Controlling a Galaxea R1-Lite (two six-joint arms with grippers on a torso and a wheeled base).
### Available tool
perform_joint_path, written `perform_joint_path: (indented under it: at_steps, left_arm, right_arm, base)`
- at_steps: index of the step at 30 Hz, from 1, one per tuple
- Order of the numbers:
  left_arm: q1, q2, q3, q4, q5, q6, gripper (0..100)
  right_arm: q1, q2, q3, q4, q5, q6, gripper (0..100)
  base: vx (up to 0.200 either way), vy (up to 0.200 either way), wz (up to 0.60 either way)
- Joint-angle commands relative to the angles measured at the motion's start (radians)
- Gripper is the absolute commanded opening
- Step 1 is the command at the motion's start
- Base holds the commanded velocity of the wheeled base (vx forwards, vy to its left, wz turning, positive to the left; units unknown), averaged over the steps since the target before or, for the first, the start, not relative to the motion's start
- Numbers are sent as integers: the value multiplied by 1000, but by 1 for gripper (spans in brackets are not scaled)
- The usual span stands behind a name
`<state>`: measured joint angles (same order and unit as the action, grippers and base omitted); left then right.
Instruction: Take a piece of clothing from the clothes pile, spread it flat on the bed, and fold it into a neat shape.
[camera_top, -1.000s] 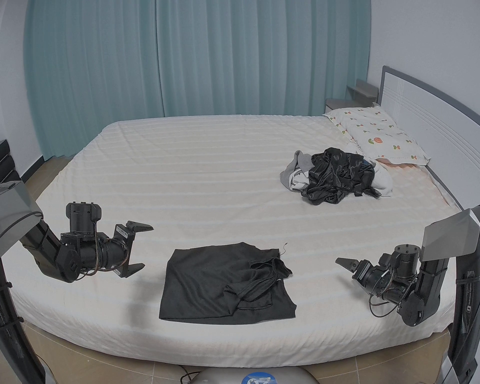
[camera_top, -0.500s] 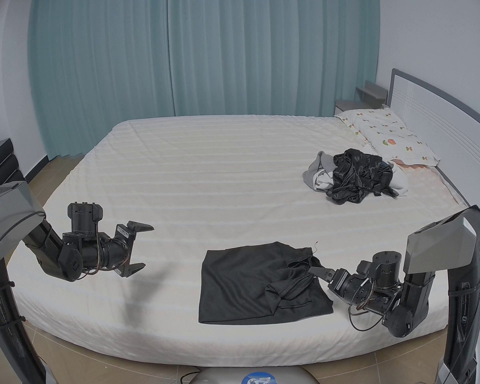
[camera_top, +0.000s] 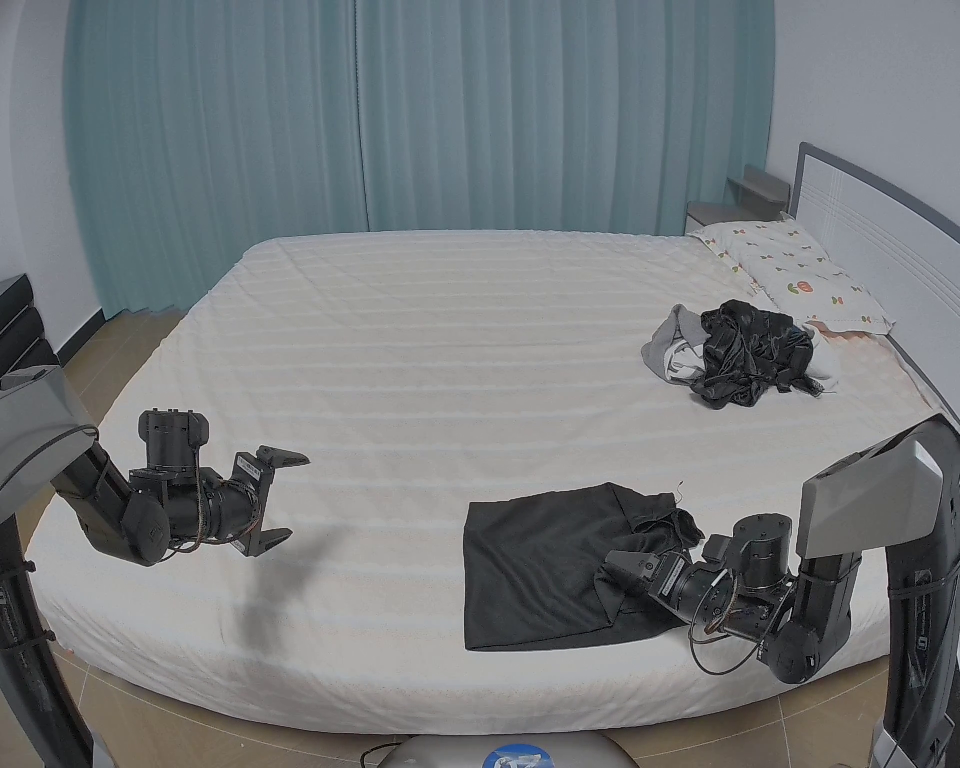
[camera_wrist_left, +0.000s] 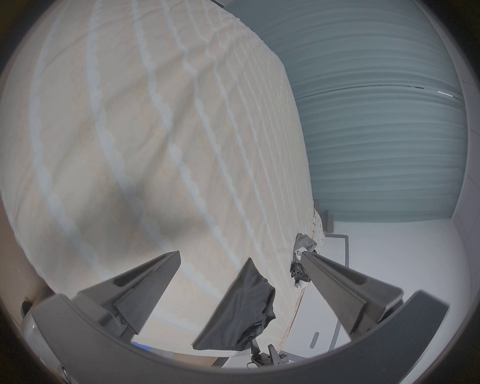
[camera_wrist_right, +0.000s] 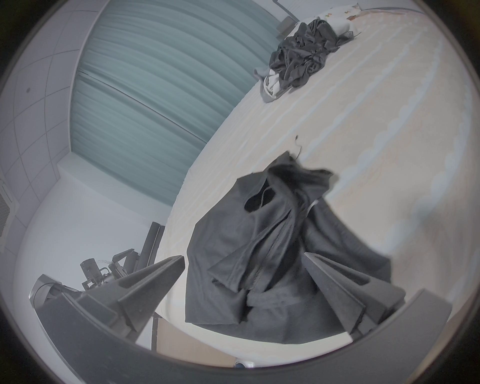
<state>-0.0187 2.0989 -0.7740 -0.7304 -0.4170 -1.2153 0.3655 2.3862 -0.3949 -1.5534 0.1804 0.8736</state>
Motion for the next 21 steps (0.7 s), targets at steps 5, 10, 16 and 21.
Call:
perform_joint_path:
  at_steps: [5,10,16,21]
  left_arm:
    - [-1,9,2,-1,0,0,100]
    - [-1,9,2,-1,0,0,100]
    - [-1,15,-1,-1,0,-1,100]
    - [-1,15,-1,-1,0,-1,100]
  right_arm:
    - [-4,18,5,-8,-2,-2,100]
    - [-7,15,16,-8,-6,-4,100]
    - [-11,28,2,-8,-4,-4,100]
    - [-7,48,-13,-8,-6,-5,0]
  base:
    - [0,0,0]
    - [0,0,0]
    - [0,0,0]
    - [0,0,0]
